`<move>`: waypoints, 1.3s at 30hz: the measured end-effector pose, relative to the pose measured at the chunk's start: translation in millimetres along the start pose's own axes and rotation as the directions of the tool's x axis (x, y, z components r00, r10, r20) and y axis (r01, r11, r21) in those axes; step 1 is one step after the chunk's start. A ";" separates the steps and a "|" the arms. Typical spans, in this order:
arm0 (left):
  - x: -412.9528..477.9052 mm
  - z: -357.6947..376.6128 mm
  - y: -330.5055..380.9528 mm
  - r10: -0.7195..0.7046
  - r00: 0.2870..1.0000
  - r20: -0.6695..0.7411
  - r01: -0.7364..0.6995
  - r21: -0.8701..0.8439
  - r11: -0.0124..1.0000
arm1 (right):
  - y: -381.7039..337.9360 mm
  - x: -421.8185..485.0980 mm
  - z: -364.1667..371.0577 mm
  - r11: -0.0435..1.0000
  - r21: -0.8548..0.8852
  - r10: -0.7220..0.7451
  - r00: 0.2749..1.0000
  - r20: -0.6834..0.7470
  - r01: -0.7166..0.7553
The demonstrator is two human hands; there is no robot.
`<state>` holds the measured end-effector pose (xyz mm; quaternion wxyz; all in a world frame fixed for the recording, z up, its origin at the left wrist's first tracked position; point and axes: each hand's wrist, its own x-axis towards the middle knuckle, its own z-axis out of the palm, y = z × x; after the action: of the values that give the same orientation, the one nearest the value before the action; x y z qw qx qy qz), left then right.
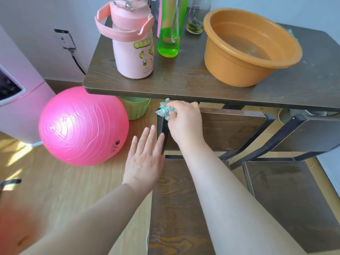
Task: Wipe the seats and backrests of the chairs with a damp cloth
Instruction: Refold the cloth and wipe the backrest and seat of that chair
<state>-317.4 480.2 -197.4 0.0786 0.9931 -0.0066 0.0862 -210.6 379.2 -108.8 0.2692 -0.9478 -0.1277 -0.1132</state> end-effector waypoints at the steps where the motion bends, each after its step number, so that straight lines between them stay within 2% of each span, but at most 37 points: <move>1: -1.2 -0.4 -0.2 0.003 1.000 -0.005 -0.003 0.001 1.000 | 3.2 -2.2 1.4 1.000 0.009 -0.017 1.000 -0.024 0.017; 5: -9.2 0.6 -5.4 0.000 1.000 -0.007 0.000 0.014 1.000 | 17.7 -13.3 6.9 0.994 0.038 -0.094 0.989 -0.118 0.099; 12: -26.1 3.0 -11.3 0.006 1.000 -0.003 -0.006 0.004 1.000 | 29.2 -26.0 15.4 0.984 0.111 -0.116 0.972 -0.204 0.141; 17: -32.6 4.3 -10.9 0.009 1.000 0.025 -0.009 0.003 1.000 | 42.8 -36.4 24.5 0.971 0.089 -0.197 0.953 -0.231 0.223; 19: -33.4 5.2 -9.7 0.009 0.999 0.030 -0.009 0.005 1.000 | 54.5 -41.1 32.6 0.968 0.078 -0.220 0.955 -0.200 0.239; 32: -53.7 47.9 2.6 0.014 0.997 0.073 -0.016 0.028 0.999 | 123.3 -93.2 90.9 0.995 0.087 -0.050 0.999 0.014 0.049; 36: -60.0 59.7 6.7 0.003 0.994 0.106 -0.006 0.024 1.000 | 132.6 -107.4 98.1 0.990 0.100 0.089 0.993 0.071 -0.096; 39: -59.2 62.0 10.7 -0.001 0.991 0.137 -0.003 0.027 1.000 | 134.4 -117.4 85.1 0.971 0.140 0.195 0.981 0.019 -0.195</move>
<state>-365.4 459.8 -266.3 0.0644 0.9977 -0.0115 0.0178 -268.0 293.3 -277.3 0.3451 -0.9347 -0.0423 -0.0744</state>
